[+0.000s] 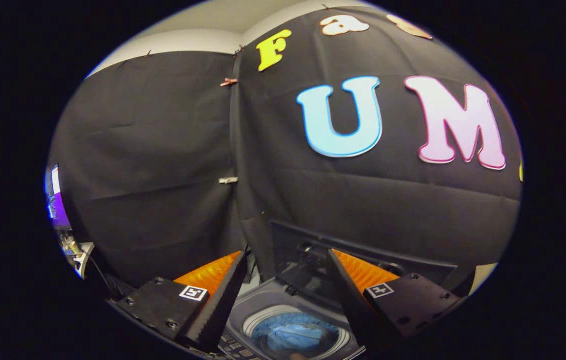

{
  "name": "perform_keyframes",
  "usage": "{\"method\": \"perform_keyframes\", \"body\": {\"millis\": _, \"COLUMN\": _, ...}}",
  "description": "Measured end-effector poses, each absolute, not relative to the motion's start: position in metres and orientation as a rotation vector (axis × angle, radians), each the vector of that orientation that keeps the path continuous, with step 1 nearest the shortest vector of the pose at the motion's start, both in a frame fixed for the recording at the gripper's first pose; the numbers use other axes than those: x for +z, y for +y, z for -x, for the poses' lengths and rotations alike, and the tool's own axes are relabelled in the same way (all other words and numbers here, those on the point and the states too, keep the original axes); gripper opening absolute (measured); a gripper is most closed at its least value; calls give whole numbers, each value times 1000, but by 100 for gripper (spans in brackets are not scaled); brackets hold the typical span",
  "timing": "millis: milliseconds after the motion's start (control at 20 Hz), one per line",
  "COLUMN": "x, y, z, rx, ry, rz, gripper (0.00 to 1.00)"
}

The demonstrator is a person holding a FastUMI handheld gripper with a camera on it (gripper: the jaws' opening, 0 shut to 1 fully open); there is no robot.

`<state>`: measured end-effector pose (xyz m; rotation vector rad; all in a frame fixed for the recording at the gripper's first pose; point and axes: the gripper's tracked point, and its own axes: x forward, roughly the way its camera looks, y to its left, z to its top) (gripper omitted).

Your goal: Put the clothes into the washing machine and then close the washing machine lid.

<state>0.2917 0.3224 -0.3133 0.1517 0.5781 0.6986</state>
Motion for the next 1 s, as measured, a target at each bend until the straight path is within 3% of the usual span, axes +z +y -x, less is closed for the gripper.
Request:
{"method": "perform_keyframes", "body": {"millis": 550, "x": -360, "y": 241, "z": -377, "rx": 279, "ry": 577, "rz": -131, "gripper": 99}}
{"method": "perform_keyframes", "body": {"millis": 1000, "x": -397, "y": 218, "z": -404, "rx": 189, "ry": 657, "rz": -68, "gripper": 99}}
